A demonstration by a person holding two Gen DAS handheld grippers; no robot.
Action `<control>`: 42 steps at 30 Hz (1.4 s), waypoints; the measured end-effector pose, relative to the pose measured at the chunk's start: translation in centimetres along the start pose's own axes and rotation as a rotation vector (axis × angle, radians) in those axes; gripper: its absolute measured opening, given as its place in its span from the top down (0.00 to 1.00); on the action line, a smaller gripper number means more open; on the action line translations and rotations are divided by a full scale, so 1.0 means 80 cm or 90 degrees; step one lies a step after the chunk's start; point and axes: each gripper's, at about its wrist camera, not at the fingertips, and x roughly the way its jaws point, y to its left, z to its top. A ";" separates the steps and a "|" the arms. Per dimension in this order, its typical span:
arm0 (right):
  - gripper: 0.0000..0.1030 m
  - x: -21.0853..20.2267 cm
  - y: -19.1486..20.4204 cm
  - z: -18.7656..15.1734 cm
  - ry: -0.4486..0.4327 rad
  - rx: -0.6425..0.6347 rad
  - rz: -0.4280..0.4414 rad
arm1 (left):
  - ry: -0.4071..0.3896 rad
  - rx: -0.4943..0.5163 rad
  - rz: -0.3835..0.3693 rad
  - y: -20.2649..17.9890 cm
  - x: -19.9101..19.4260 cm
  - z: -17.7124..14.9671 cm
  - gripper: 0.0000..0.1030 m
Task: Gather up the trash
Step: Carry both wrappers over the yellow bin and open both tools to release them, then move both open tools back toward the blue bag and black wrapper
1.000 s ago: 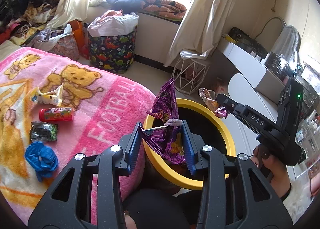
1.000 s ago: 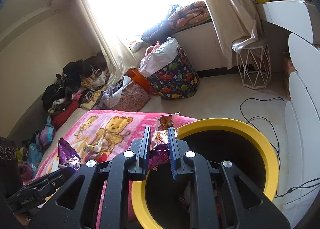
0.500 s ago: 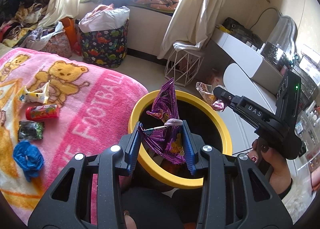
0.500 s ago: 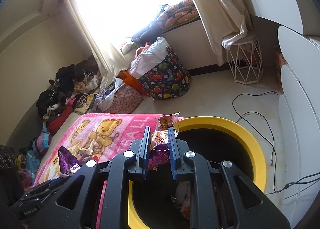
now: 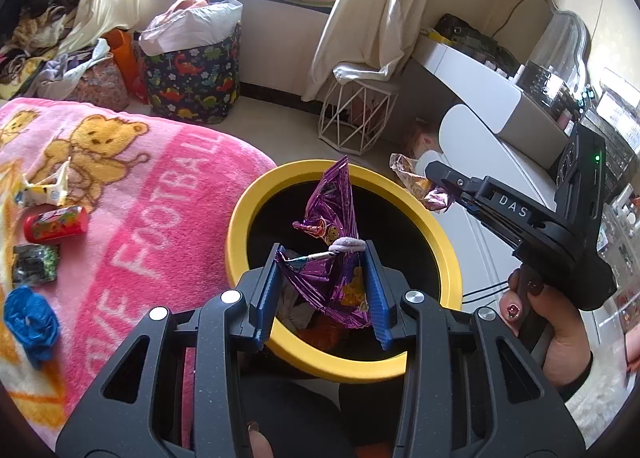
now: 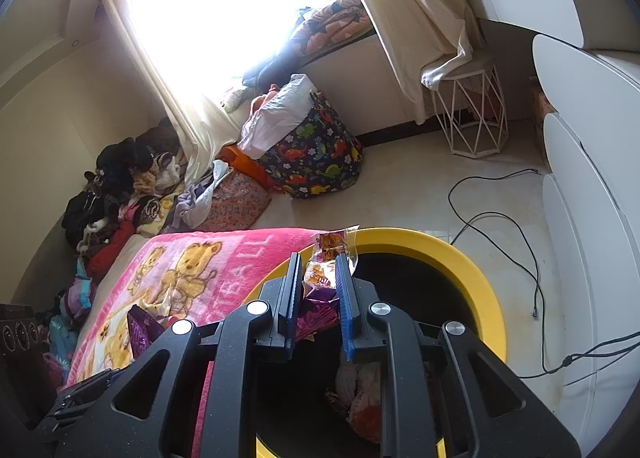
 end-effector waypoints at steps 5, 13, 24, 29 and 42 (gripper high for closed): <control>0.84 0.000 -0.006 0.000 0.000 0.007 -0.004 | 0.010 0.007 -0.004 -0.005 0.013 -0.001 0.70; 0.76 0.001 -0.010 0.001 -0.004 0.020 -0.001 | 0.023 0.000 -0.003 -0.004 0.029 -0.001 0.69; 0.26 0.000 -0.011 -0.001 -0.003 0.035 -0.023 | 0.010 -0.026 0.020 0.010 0.021 -0.005 0.11; 0.20 0.001 0.005 -0.004 -0.005 -0.004 -0.030 | -0.015 -0.027 0.048 0.021 0.002 -0.003 0.11; 0.17 0.003 0.068 -0.012 -0.004 -0.107 0.003 | -0.085 -0.060 0.111 0.065 -0.057 0.005 0.11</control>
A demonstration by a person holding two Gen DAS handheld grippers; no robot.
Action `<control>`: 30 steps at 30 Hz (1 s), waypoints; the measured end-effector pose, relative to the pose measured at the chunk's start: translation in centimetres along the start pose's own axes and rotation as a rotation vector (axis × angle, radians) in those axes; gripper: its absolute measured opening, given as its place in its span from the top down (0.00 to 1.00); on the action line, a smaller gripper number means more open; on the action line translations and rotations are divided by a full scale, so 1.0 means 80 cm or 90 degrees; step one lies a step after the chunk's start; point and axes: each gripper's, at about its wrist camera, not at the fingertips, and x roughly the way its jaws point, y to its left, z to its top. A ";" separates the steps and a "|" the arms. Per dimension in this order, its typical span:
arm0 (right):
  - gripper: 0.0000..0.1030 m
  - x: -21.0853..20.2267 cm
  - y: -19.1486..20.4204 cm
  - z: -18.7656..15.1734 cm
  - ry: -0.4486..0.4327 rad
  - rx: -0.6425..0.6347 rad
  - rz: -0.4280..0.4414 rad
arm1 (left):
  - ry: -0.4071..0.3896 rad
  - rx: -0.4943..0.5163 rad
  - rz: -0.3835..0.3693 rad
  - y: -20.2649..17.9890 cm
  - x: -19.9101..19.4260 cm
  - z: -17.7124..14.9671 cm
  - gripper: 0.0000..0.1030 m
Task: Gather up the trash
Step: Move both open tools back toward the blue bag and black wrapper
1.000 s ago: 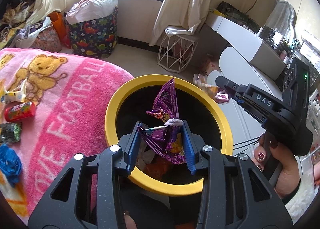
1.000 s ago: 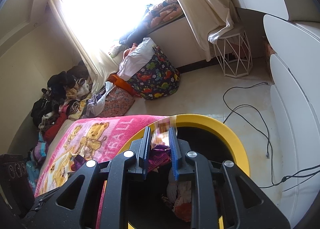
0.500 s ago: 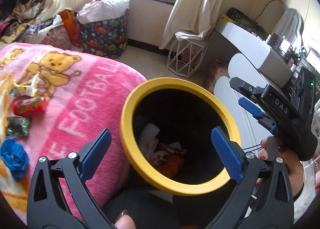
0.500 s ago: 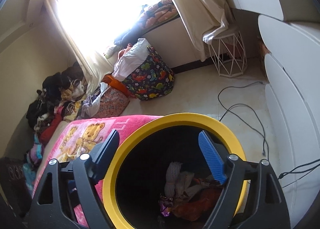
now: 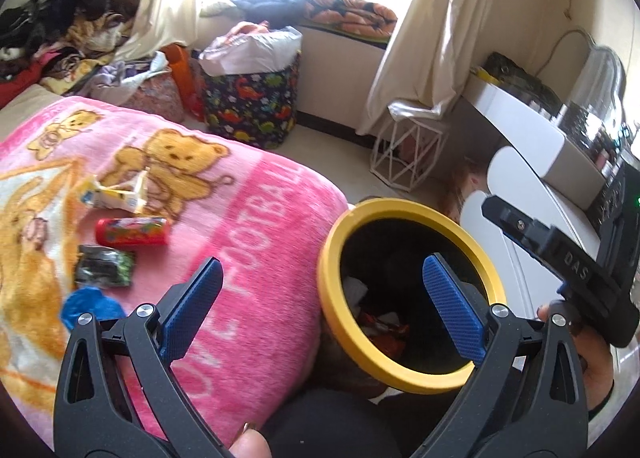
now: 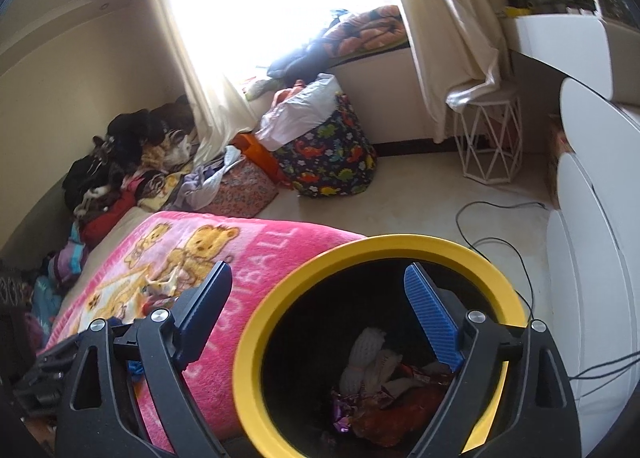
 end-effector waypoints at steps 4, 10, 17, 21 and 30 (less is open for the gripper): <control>0.15 0.002 0.020 0.000 -0.001 -0.023 0.016 | -0.016 -0.012 0.016 0.014 -0.012 0.005 0.11; 0.14 0.007 0.044 -0.001 0.004 -0.052 0.038 | -0.036 -0.029 0.043 0.039 -0.029 0.008 0.11; 0.14 0.019 0.082 -0.006 0.017 -0.089 0.063 | -0.052 -0.053 0.071 0.071 -0.046 0.010 0.11; 0.14 0.028 0.100 -0.008 0.027 -0.111 0.078 | -0.061 -0.065 0.081 0.090 -0.054 0.011 0.11; 0.14 0.045 0.143 -0.012 0.046 -0.161 0.114 | -0.067 -0.098 0.107 0.131 -0.067 0.005 0.11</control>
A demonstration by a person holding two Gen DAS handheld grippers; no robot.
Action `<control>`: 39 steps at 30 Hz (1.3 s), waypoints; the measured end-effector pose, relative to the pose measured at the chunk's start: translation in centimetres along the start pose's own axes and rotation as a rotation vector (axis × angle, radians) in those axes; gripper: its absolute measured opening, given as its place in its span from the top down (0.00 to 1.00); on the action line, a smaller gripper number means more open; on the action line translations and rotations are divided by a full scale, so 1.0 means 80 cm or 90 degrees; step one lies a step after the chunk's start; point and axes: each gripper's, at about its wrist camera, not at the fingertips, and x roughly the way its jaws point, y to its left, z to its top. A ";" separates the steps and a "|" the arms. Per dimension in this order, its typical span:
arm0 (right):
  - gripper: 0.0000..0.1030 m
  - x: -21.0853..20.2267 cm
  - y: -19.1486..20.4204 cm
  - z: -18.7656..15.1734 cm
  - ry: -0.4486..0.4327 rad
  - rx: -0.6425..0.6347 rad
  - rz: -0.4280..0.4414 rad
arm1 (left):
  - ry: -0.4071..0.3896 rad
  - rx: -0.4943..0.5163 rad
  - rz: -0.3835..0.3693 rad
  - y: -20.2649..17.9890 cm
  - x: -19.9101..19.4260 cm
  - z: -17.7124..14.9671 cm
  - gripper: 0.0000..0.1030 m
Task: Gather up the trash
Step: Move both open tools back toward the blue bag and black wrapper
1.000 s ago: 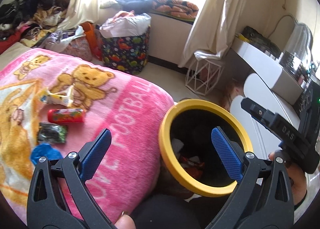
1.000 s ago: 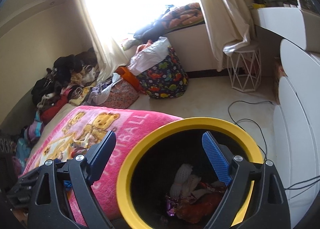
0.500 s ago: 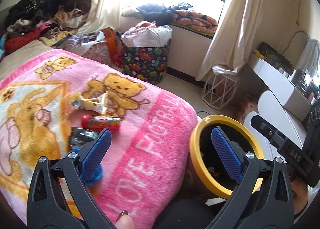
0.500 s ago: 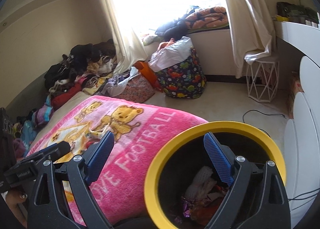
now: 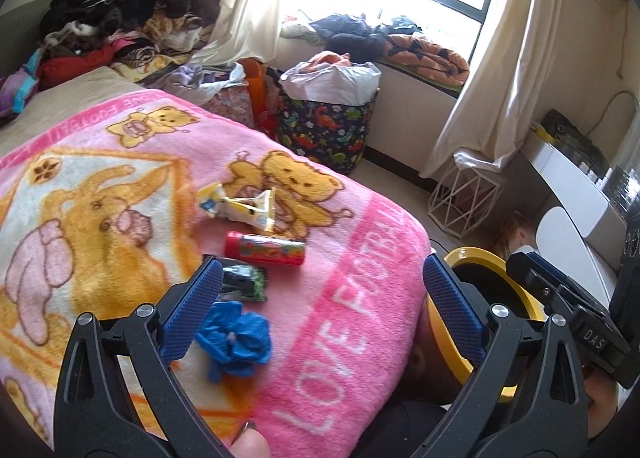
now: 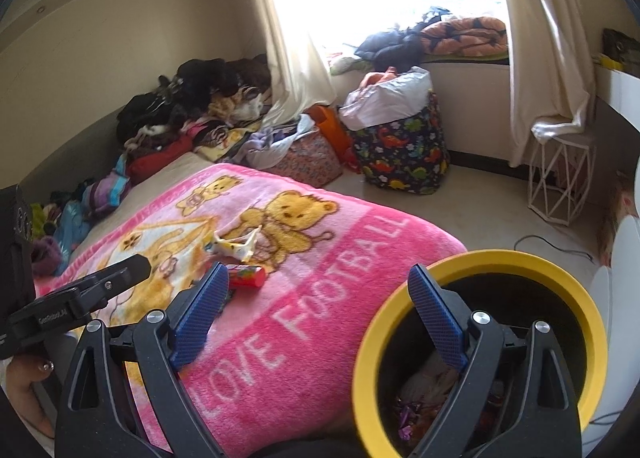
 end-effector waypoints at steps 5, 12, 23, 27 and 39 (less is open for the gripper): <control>0.14 0.015 0.022 0.006 0.008 -0.030 0.021 | -0.002 -0.021 0.021 0.029 -0.005 -0.001 0.11; 0.14 0.050 0.048 0.016 0.027 -0.073 0.036 | 0.011 -0.050 0.049 0.070 -0.009 -0.008 0.11; 0.14 0.138 0.096 0.021 0.116 -0.153 0.083 | 0.084 -0.094 0.045 0.106 0.013 -0.038 0.22; 0.20 0.180 0.121 0.014 0.163 -0.212 0.095 | 0.111 -0.097 0.029 0.104 0.026 -0.049 0.35; 0.32 0.261 0.152 -0.004 0.244 -0.336 0.100 | 0.176 -0.097 0.007 0.095 0.062 -0.079 0.45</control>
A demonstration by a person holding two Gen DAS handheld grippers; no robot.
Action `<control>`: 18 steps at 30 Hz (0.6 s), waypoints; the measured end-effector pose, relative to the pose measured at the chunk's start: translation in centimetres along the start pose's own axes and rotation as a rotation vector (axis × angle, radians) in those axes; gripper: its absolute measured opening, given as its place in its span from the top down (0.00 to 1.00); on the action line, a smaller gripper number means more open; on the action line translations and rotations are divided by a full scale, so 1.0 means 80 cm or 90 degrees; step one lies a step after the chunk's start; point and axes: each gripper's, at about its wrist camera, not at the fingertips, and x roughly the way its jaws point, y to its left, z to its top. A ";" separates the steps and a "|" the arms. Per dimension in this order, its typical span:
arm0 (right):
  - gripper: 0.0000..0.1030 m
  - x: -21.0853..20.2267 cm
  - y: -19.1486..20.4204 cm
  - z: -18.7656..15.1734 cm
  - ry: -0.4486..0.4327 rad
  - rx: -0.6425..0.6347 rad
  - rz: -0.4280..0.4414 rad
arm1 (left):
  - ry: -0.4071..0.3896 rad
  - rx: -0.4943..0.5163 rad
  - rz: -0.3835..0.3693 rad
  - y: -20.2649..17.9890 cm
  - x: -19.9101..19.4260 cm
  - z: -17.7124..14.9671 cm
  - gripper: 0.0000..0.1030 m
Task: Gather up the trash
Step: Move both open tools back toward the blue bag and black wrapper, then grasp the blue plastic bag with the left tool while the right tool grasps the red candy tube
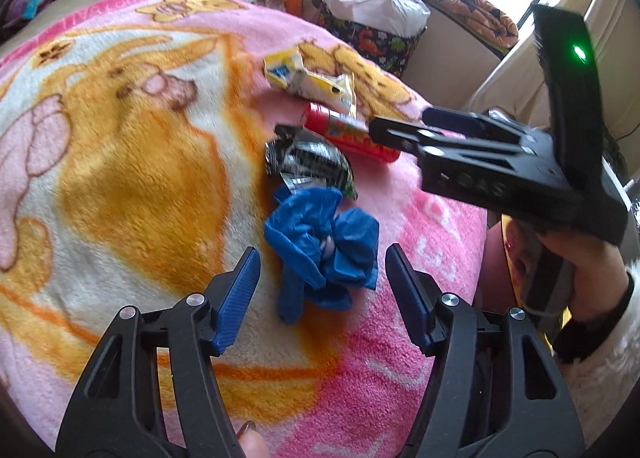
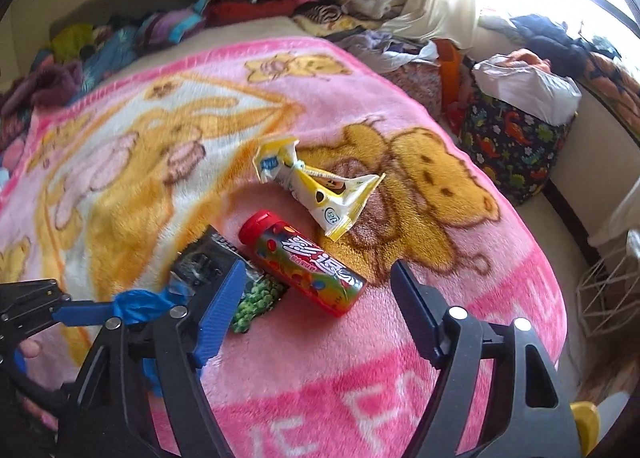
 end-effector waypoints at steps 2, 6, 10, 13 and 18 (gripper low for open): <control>0.34 0.012 0.002 0.003 0.014 -0.021 -0.005 | 0.008 0.005 -0.002 -0.003 0.006 -0.004 0.46; 0.40 0.039 0.010 0.006 0.046 -0.072 -0.012 | 0.019 0.009 -0.003 -0.006 0.014 -0.008 0.46; 0.43 0.059 0.013 0.007 0.062 -0.084 0.000 | 0.024 0.009 -0.003 -0.006 0.019 -0.009 0.46; 0.49 0.072 0.012 0.007 0.073 -0.072 0.016 | 0.025 0.007 -0.002 -0.003 0.023 -0.010 0.46; 0.63 0.077 0.001 -0.002 0.083 -0.004 0.061 | 0.028 0.003 -0.001 0.000 0.027 -0.011 0.49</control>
